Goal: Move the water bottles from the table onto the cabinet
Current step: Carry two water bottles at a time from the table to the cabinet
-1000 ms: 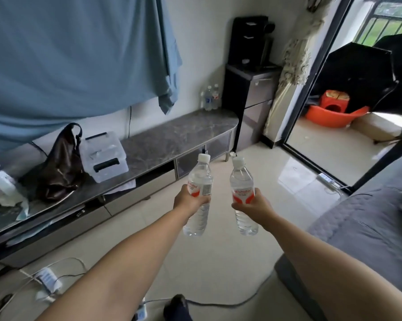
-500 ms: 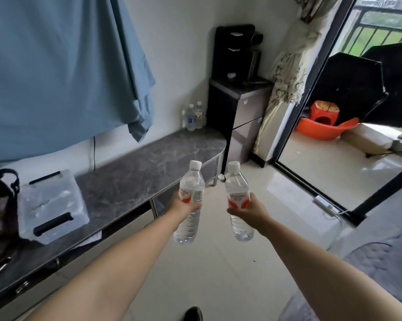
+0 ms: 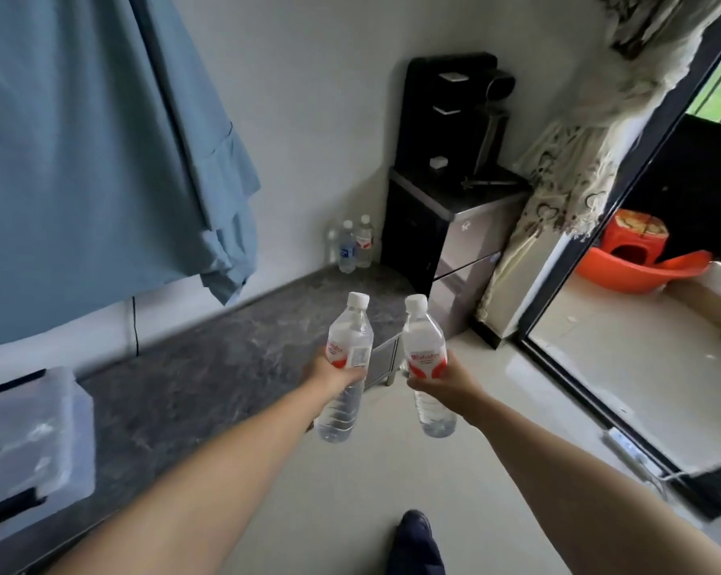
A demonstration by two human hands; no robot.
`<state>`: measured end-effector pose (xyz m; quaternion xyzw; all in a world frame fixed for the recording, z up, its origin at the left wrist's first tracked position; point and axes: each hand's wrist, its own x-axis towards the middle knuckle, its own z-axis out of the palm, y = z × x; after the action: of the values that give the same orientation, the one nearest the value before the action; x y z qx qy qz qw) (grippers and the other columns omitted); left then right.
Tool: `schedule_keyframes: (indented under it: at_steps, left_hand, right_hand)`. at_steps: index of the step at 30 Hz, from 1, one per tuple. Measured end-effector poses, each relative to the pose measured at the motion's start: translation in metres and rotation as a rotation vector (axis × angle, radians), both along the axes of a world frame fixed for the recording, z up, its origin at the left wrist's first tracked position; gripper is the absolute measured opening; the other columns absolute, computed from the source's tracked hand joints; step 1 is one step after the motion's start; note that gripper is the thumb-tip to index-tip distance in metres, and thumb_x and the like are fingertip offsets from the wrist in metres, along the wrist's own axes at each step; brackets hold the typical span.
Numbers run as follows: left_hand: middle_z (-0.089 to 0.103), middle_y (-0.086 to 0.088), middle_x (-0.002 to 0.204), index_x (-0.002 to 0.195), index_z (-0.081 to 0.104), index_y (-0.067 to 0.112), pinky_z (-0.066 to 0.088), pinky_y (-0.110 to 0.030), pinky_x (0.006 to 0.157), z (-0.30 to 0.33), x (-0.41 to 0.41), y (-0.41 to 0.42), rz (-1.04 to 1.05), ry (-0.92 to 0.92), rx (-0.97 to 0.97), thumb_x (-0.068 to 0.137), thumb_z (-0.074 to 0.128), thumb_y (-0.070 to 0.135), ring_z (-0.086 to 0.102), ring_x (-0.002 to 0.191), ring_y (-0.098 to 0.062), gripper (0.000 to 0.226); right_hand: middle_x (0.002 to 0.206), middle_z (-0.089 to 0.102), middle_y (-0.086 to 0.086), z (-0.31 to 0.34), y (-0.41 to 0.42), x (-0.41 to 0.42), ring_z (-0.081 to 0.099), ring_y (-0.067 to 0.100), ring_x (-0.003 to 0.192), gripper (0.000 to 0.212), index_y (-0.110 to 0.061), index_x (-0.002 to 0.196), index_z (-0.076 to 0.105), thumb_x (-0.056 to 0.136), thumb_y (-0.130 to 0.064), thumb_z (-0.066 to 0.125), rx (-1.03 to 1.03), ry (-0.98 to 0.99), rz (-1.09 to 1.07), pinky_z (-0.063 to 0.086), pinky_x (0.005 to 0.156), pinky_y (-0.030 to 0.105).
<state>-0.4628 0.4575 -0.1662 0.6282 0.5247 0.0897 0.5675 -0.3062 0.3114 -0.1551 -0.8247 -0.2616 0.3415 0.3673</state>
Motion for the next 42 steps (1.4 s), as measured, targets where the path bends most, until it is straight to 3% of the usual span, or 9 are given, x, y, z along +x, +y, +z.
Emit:
schedule_keyframes:
  at_steps: [4,6,11,23,28,32,36,38,42]
  left_hand:
    - [0.07,-0.004,0.1,0.103,0.061,0.017,0.053,-0.036,0.09,0.0,0.062,0.053,0.102,0.018,0.004,0.067,0.082,0.029,0.066,0.094,-0.025,0.043]
    - [0.069,-0.004,0.098,0.101,0.059,0.018,0.052,-0.034,0.087,0.001,0.082,0.074,0.144,-0.007,-0.001,0.071,0.081,0.027,0.065,0.093,-0.024,0.039]
    - [0.068,-0.005,0.103,0.108,0.058,0.015,0.051,-0.034,0.086,-0.009,0.121,0.12,0.254,-0.027,-0.031,0.071,0.081,0.021,0.065,0.095,-0.024,0.044]
    - [0.067,0.002,0.106,0.116,0.052,0.023,0.051,-0.038,0.091,-0.068,0.173,0.292,0.195,0.075,-0.083,0.066,0.084,0.034,0.064,0.097,-0.02,0.06]
    - [0.065,0.009,0.092,0.104,0.052,0.025,0.048,-0.03,0.08,-0.11,0.208,0.354,0.272,-0.003,-0.107,0.07,0.082,0.019,0.064,0.085,-0.013,0.046]
    - [0.069,0.004,0.103,0.111,0.058,0.025,0.053,-0.031,0.084,-0.176,0.232,0.394,0.327,-0.039,-0.135,0.063,0.086,0.017,0.066,0.097,-0.015,0.056]
    - [0.068,0.006,0.106,0.115,0.055,0.028,0.049,-0.023,0.079,-0.227,0.257,0.433,0.414,-0.145,-0.137,0.07,0.082,0.011,0.065,0.097,-0.01,0.056]
    - [0.069,0.004,0.103,0.108,0.057,0.031,0.049,-0.022,0.08,-0.246,0.268,0.446,0.502,-0.195,-0.097,0.071,0.078,0.003,0.066,0.096,-0.013,0.051]
    - [0.071,0.009,0.097,0.101,0.06,0.036,0.052,-0.014,0.076,-0.264,0.286,0.463,0.579,-0.274,0.041,0.072,0.079,0.002,0.066,0.085,0.0,0.048]
  right_hand:
    - [0.094,0.069,0.004,-0.039,0.069,0.097,0.07,0.025,0.089,0.078,-0.02,0.109,0.054,0.041,-0.047,0.081,-0.043,0.017,0.091,0.059,0.082,0.047]
    - [0.094,0.069,0.002,-0.016,0.091,0.114,0.069,0.023,0.088,0.077,-0.02,0.108,0.054,0.043,-0.05,0.08,-0.071,-0.027,0.107,0.059,0.081,0.044]
    - [0.1,0.067,0.005,-0.007,0.162,0.162,0.066,0.025,0.092,0.06,-0.013,0.115,0.05,0.068,-0.031,0.082,-0.126,-0.037,0.126,0.054,0.08,0.036]
    - [0.113,0.066,0.004,-0.062,0.36,0.21,0.061,0.02,0.095,0.065,-0.016,0.124,0.049,0.07,-0.029,0.083,-0.204,0.046,0.209,0.05,0.086,0.032]
    - [0.106,0.067,0.001,-0.107,0.437,0.232,0.062,0.019,0.09,0.058,-0.019,0.12,0.052,0.071,-0.031,0.082,-0.217,0.079,0.201,0.049,0.081,0.029]
    - [0.1,0.067,-0.002,-0.166,0.488,0.242,0.063,0.014,0.083,0.054,-0.025,0.114,0.052,0.069,-0.032,0.082,-0.199,0.131,0.164,0.047,0.072,0.025]
    - [0.112,0.067,-0.002,-0.225,0.531,0.25,0.065,0.018,0.099,0.058,-0.033,0.115,0.05,0.068,-0.031,0.083,-0.144,0.16,0.144,0.053,0.086,0.034]
    - [0.118,0.065,-0.002,-0.249,0.548,0.254,0.064,0.018,0.104,0.065,-0.03,0.123,0.051,0.066,-0.032,0.083,-0.121,0.119,0.16,0.053,0.091,0.035]
    - [0.126,0.064,-0.002,-0.278,0.577,0.259,0.062,0.021,0.114,0.076,-0.032,0.134,0.047,0.067,-0.042,0.081,-0.088,0.064,0.168,0.051,0.096,0.038]
